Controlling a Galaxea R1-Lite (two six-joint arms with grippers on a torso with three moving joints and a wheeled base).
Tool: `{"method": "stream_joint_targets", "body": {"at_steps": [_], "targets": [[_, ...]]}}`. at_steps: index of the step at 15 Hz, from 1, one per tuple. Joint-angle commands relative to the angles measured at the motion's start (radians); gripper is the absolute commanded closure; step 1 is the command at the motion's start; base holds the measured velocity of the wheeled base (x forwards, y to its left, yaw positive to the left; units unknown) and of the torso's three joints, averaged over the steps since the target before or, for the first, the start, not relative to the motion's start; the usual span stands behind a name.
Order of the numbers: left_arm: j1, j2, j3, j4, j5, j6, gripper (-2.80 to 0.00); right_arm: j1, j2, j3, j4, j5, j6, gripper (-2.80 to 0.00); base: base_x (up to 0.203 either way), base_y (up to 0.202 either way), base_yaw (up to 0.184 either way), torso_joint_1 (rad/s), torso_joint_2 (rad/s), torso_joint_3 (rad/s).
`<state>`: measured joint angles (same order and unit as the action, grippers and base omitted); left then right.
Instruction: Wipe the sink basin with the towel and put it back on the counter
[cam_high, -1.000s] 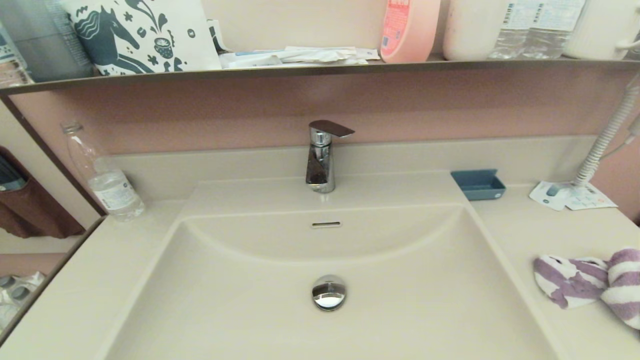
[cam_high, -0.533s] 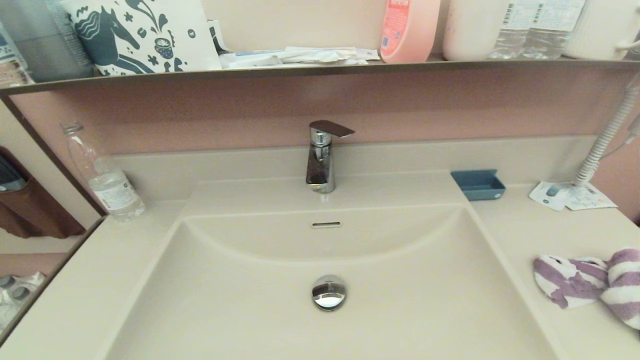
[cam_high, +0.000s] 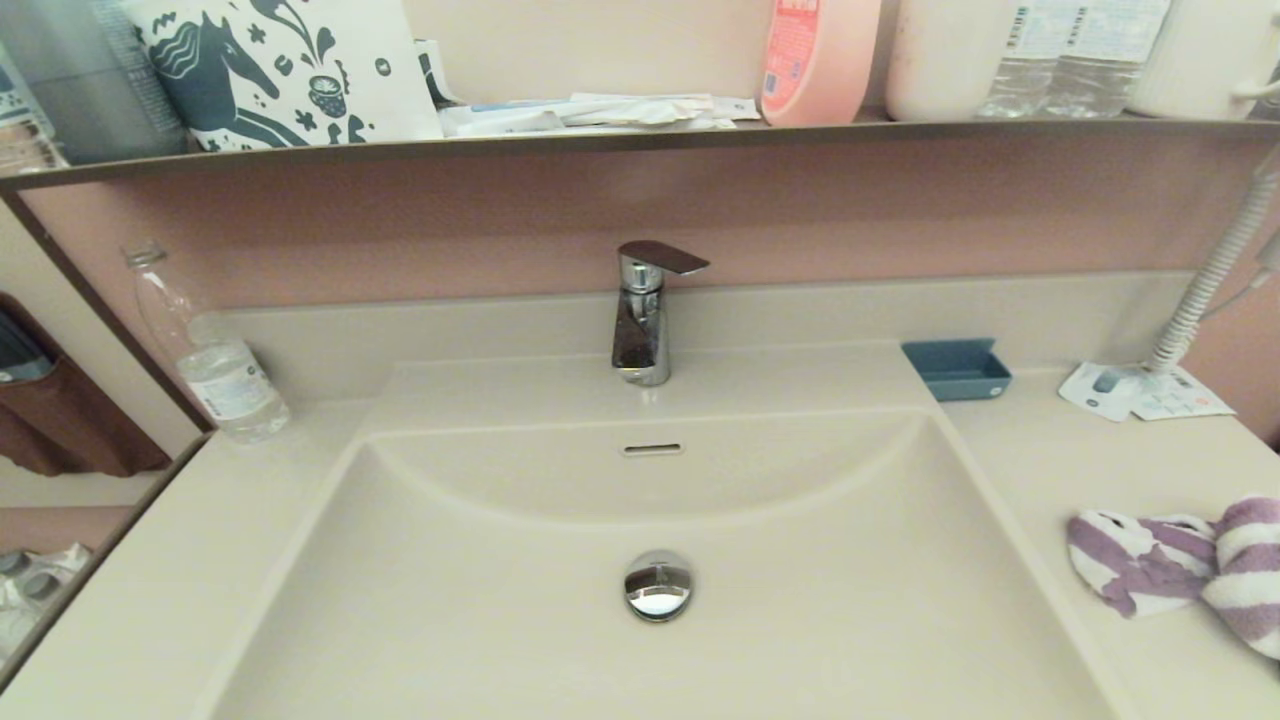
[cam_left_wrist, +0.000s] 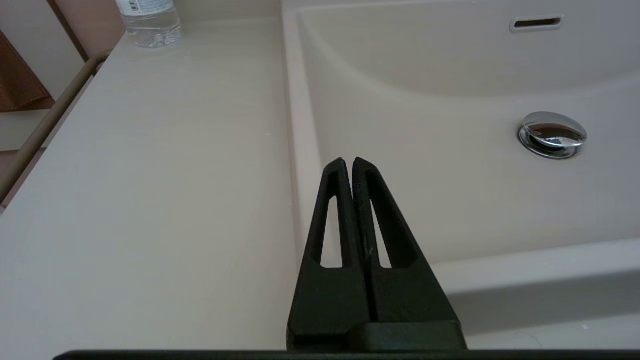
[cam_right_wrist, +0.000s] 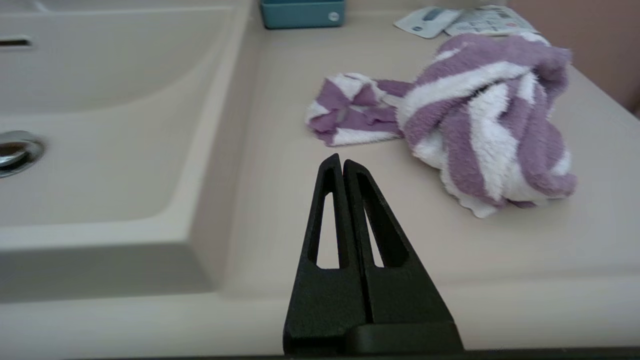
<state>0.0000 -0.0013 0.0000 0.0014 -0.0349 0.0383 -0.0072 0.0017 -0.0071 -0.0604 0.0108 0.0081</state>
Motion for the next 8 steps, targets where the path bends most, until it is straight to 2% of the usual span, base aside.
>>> {"method": "stream_joint_targets", "body": {"at_steps": [1,8], "targets": [[0.000,0.001,0.000,0.000,0.000,0.000,0.00,0.000,-0.002,0.007,0.023,-0.017,-0.021,0.00,0.000,0.000,0.000,0.000,0.00,0.000],[0.000,0.001,0.000,0.000,0.000,0.000,0.00,0.000,-0.002,0.007,0.060,-0.015,-0.013,0.00,0.000,0.000,0.000,0.000,0.00,0.000]]}}
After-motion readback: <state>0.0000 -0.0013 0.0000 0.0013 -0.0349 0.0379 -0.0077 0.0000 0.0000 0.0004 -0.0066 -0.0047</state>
